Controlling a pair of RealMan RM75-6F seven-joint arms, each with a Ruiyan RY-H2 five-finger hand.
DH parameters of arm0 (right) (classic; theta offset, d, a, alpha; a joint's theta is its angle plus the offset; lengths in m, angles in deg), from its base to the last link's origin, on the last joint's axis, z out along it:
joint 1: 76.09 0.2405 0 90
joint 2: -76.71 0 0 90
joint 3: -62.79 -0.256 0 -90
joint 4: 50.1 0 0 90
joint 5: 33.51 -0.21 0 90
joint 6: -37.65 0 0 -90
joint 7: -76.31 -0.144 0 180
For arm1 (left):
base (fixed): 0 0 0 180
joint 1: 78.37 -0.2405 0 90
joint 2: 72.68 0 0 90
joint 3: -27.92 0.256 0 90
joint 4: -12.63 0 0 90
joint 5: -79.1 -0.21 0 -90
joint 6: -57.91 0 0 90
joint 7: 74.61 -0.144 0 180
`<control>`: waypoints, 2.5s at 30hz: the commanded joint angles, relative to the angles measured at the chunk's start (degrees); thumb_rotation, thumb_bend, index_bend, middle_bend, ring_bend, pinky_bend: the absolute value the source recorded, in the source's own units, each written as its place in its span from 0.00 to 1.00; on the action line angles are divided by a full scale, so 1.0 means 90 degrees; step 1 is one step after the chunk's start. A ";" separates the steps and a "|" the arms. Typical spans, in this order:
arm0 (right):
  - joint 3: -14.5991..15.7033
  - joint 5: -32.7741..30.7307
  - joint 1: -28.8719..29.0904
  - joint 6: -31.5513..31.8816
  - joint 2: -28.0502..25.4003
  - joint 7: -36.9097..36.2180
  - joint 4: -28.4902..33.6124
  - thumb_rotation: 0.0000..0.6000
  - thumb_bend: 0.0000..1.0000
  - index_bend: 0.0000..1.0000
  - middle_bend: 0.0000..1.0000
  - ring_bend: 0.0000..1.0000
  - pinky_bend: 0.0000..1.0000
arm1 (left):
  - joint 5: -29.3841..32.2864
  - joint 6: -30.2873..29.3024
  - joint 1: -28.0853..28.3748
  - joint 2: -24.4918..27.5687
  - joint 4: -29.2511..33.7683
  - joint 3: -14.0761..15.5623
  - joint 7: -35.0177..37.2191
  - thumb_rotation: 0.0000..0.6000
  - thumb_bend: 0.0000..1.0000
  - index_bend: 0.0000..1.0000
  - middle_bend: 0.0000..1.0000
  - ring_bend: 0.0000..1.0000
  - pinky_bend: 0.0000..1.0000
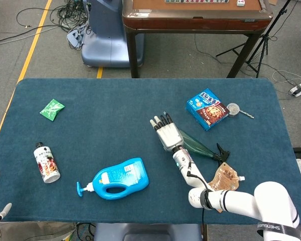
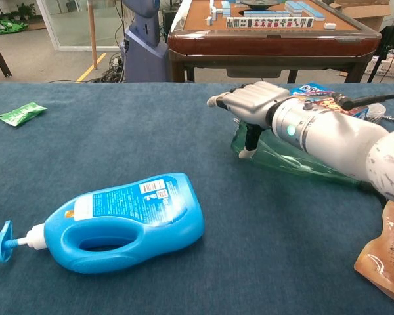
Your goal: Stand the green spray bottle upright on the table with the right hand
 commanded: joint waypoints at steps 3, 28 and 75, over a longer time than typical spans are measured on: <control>-0.0277 -0.0399 0.0119 -0.0142 -0.0011 -0.0297 -0.0473 1.00 0.00 0.00 0.06 0.00 0.05 | 0.0018 0.0030 0.0011 -0.0008 -0.0002 -0.0005 -0.0004 1.00 0.26 0.10 0.00 0.00 0.00; 0.1764 0.4542 -0.1364 0.0774 -0.2835 -0.3642 -0.0207 1.00 0.00 0.00 0.03 0.00 0.03 | -0.0083 0.0021 -0.0001 0.0071 0.0265 0.0034 -0.0292 1.00 0.26 0.10 0.00 0.00 0.00; 0.3406 0.7472 -0.1750 0.3124 -0.0001 -0.5842 -0.6870 1.00 0.00 0.00 0.00 0.00 0.00 | -0.0253 0.0176 0.0075 0.0244 0.0826 0.0137 -0.0554 1.00 0.26 0.10 0.00 0.00 0.00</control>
